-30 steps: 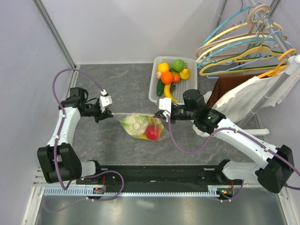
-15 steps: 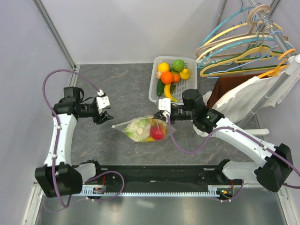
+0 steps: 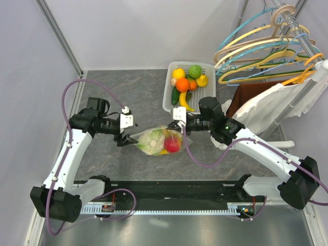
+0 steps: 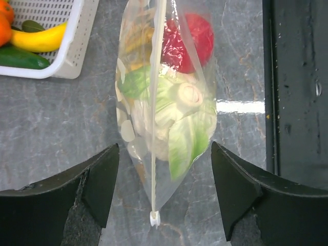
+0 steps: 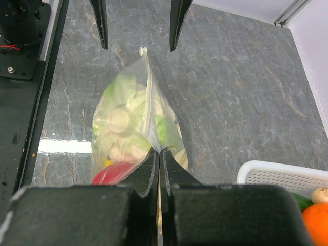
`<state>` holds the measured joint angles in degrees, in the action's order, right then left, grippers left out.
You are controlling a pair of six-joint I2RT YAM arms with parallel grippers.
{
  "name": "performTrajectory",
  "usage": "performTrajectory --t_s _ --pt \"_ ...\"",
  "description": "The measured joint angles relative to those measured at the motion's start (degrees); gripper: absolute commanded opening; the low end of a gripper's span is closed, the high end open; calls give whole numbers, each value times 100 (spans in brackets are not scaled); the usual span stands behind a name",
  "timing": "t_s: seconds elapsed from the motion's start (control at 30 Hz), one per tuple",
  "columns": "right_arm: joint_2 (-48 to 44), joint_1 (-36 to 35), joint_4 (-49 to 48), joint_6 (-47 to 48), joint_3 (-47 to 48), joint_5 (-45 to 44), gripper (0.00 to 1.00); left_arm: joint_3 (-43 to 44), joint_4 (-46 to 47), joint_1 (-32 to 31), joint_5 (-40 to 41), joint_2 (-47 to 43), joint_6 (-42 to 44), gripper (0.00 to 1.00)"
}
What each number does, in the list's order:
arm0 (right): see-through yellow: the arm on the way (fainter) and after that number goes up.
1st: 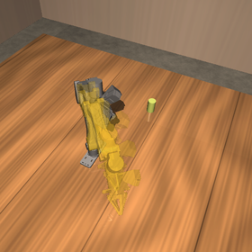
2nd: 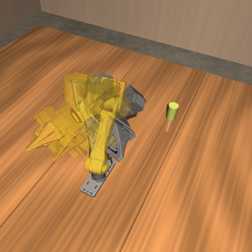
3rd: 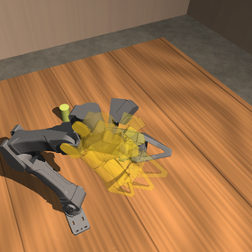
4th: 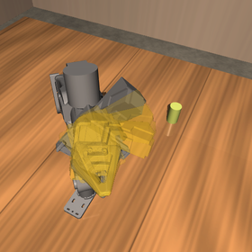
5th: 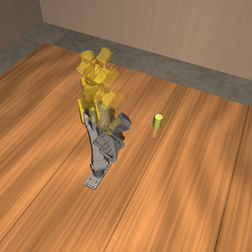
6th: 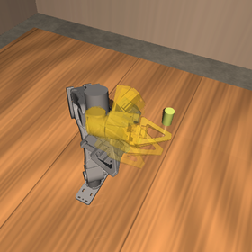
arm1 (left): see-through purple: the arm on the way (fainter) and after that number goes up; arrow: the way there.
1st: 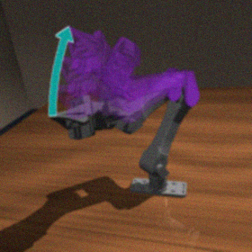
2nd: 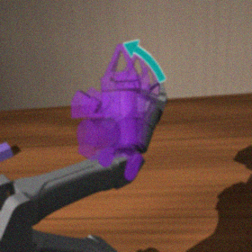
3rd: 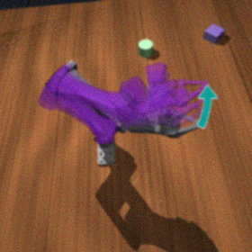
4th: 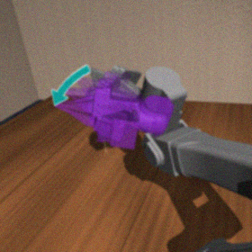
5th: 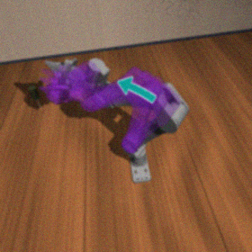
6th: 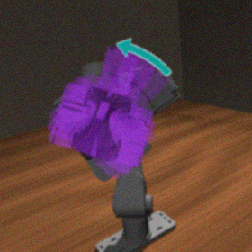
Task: Place the food in the zip-top bag and seal the zipper
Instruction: Place the zipper food storage bag at the center of the board.
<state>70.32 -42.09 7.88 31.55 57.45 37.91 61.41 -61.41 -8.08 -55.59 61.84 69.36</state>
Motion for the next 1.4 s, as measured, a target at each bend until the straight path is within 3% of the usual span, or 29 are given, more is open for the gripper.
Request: performTrajectory --t_s 0.27,0.37,0.4,0.5,0.53,0.63,0.7,0.73,0.8,0.83,1.13,1.4 --pt "0 0 0 0 0 7 0 -22 426 -160 -35 579 -682 65" --pt "0 0 0 2 0 7 0 -72 568 -317 -31 723 -833 48" --pt "0 0 0 2 0 11 0 -111 605 -372 -26 726 -874 32" --pt "0 0 4 2 0 42 0 -192 693 -461 -2 723 -1062 2" --pt "0 0 9 2 0 55 0 -201 748 -466 13 723 -1158 2" --pt "0 0 11 0 0 83 22 -201 898 -417 48 721 -1519 2" --pt "-2 0 7 2 2 94 47 -166 892 -260 44 723 -1770 2" --pt "-7 0 0 24 11 107 65 -94 815 -131 46 730 -1856 2" --pt "-9 0 9 -22 26 114 83 186 614 144 46 789 -1917 2" --pt "-15 0 13 -15 37 116 97 365 522 273 59 822 -1923 2" --pt "-63 0 11 -278 142 13 98 1513 649 660 785 1259 -2284 2" --pt "-63 0 -4 -358 173 -96 98 2446 1580 874 1716 2865 -2452 2"
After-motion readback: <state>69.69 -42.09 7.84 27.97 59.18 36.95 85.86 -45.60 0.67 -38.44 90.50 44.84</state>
